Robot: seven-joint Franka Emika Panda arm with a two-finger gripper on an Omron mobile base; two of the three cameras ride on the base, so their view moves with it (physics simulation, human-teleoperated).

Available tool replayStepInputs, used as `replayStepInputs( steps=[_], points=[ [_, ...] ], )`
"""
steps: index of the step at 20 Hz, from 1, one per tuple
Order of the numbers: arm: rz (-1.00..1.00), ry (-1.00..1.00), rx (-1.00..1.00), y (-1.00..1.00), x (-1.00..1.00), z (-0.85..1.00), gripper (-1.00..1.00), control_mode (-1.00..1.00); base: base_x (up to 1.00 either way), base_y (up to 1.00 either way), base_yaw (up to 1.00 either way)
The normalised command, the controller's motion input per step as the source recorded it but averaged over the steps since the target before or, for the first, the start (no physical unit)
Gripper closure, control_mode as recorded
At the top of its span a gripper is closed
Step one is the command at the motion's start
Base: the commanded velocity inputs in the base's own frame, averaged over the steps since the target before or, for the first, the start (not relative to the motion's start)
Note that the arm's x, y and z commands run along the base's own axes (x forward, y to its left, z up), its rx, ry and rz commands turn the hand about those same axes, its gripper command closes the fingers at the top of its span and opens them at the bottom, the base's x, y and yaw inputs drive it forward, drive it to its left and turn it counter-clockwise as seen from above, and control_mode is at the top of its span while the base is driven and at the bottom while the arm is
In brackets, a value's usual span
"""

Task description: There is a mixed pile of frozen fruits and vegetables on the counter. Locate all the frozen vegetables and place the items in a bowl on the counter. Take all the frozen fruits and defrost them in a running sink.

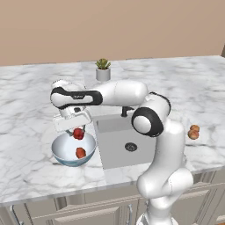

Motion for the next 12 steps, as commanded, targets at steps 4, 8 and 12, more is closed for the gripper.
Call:
replayStepInputs(
  steps=[4, 8, 12],
  points=[
    [0.0, -0.22, 0.01, 0.02, -0.04, -0.25, 1.0, -1.0, 0.0, 0.0, 0.0],
    [-0.05, -0.18, 0.11, 0.01, -0.03, -0.25, 1.0, -1.0, 0.0, 0.0, 0.0],
    [-0.06, -0.05, 0.15, 0.0, 0.0, -0.3, 1.0, -1.0, 0.0, 0.0, 0.0]
  ],
)
